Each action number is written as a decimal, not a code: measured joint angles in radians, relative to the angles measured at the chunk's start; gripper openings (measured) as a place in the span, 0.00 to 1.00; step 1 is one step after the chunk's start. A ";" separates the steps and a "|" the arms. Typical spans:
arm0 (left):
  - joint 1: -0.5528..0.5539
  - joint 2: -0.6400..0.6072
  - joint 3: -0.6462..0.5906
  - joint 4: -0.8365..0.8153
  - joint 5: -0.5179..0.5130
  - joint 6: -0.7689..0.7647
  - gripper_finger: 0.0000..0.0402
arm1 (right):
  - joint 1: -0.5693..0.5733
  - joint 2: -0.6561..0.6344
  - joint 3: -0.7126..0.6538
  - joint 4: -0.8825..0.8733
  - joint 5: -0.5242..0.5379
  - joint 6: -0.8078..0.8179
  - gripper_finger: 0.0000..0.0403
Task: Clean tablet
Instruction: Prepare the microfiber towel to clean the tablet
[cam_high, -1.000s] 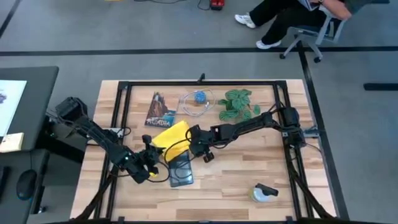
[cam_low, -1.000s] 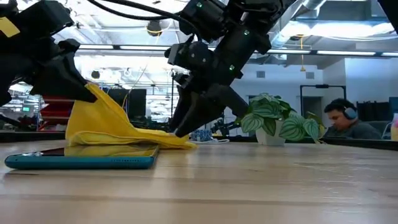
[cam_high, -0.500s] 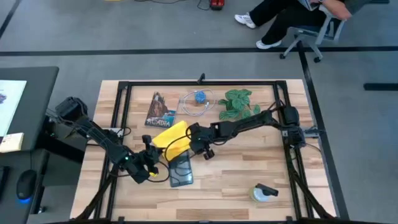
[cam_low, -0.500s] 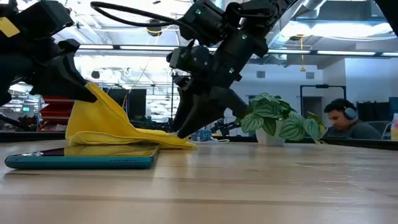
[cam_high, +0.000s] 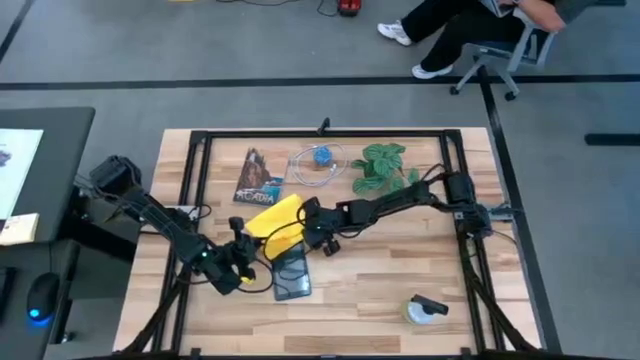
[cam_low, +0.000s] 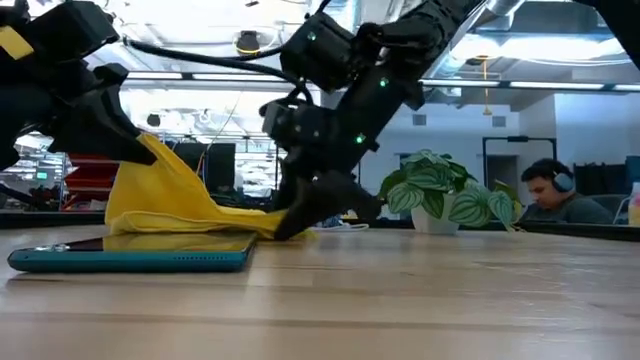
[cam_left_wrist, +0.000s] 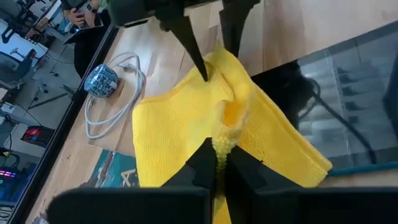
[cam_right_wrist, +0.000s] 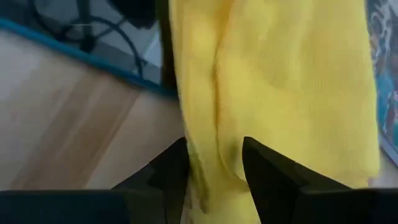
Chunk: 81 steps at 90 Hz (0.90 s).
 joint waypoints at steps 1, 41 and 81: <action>0.000 0.000 0.000 0.000 0.001 0.000 0.00 | 0.000 -0.001 0.000 -0.001 -0.001 0.001 0.32; 0.000 0.000 0.000 0.000 0.006 0.003 0.00 | -0.012 -0.066 -0.002 -0.120 -0.003 0.045 0.02; 0.000 0.000 0.000 0.000 0.007 0.002 0.00 | -0.012 -0.066 -0.002 -0.050 -0.026 0.157 0.26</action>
